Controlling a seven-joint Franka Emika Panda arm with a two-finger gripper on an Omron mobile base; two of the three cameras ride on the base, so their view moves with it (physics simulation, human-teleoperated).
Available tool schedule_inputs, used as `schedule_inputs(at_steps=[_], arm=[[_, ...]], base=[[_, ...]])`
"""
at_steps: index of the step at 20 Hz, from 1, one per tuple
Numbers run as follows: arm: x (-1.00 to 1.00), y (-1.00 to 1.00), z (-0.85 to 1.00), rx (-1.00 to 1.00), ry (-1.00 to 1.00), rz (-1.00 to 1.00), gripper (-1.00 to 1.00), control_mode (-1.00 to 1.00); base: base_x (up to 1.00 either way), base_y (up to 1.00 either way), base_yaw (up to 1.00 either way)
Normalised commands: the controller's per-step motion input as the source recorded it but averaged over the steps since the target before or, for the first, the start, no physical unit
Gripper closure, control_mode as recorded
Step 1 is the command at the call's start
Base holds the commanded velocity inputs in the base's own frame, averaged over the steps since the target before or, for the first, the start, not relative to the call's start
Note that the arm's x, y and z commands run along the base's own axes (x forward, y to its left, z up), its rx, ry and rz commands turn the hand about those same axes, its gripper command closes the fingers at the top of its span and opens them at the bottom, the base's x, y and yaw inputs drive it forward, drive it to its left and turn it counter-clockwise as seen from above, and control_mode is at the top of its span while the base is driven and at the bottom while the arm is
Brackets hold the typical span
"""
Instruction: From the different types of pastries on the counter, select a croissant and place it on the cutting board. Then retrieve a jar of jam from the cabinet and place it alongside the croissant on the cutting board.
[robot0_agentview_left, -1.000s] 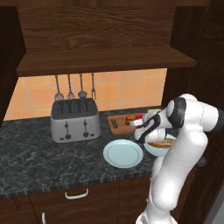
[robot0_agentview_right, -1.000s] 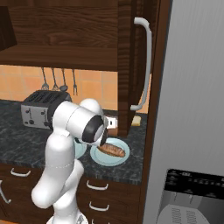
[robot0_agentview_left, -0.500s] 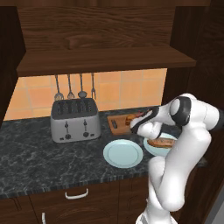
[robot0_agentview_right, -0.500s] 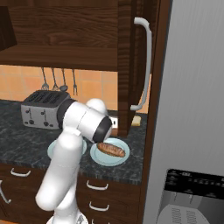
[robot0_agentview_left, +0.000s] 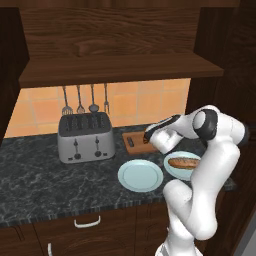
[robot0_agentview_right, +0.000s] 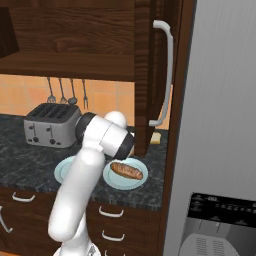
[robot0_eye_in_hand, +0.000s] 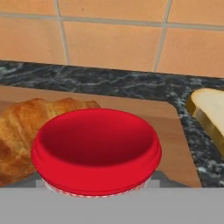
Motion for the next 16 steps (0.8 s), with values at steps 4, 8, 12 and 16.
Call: schedule_inputs(at_steps=[4,8,12,16], arm=[[0.04,0.05,-0.52,0.00,0.00,0.00,-1.00,-1.00],[0.00,0.00,-0.33,0.00,0.00,0.00,-1.00,-1.00],[0.00,0.00,-0.23,0.00,0.00,0.00,-1.00,-1.00],[-0.43,0.00,-0.13,0.01,0.00,0.00,-1.00,-1.00]], base=[[0.00,0.00,0.00],[0.00,0.00,0.00],[0.00,0.00,0.00],[0.00,0.00,0.00]])
